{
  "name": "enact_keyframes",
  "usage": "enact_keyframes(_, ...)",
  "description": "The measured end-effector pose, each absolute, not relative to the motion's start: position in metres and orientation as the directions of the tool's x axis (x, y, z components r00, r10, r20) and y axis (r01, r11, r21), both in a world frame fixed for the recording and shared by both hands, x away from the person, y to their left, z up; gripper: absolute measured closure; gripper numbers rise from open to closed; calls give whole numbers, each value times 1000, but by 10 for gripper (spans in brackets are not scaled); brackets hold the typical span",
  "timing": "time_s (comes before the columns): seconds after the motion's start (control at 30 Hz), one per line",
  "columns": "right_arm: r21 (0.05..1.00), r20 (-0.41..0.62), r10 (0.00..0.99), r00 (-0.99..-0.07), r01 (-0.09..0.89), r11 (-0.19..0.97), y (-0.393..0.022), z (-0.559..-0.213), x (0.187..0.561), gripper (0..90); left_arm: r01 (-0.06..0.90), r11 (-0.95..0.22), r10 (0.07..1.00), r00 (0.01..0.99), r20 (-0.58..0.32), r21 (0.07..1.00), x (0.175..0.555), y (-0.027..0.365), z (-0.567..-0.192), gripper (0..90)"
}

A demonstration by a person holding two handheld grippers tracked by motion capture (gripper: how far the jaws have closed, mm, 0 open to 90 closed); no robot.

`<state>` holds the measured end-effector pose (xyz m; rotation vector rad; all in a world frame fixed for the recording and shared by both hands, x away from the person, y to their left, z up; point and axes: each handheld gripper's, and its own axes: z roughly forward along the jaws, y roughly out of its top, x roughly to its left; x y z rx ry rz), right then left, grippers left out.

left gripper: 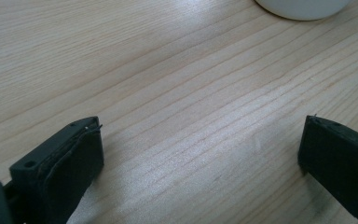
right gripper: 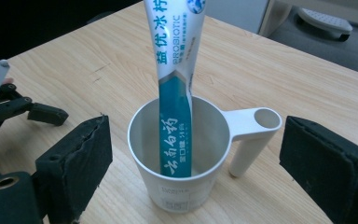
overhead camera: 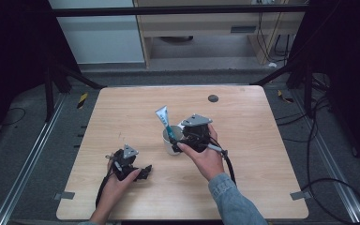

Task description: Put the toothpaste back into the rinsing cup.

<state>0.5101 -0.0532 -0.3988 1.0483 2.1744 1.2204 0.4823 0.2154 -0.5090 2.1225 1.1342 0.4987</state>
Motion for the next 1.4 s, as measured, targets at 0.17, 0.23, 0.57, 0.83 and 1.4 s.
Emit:
enact_keyframes(0.17,849,-13,780,-625,406,339,-66,-393,509,78,580,-397,836,549,19,712,482,215,-509,0)
enact_keyframes(0.23,850,-11,786,-618,408,333,-72,-390,509,77,580,-396,836,549,19,712,482,215,-509,0)
enact_keyframes(0.57,847,-27,802,-596,413,335,-93,-383,510,76,580,-396,836,548,19,712,482,215,-509,0)
enact_keyframes(0.83,837,-55,813,-579,416,354,-106,-381,506,76,579,-397,836,549,19,712,483,215,-509,0)
enact_keyframes(1.4,828,-92,851,-516,435,353,-146,-380,493,73,581,-393,837,546,17,712,483,214,-509,0)
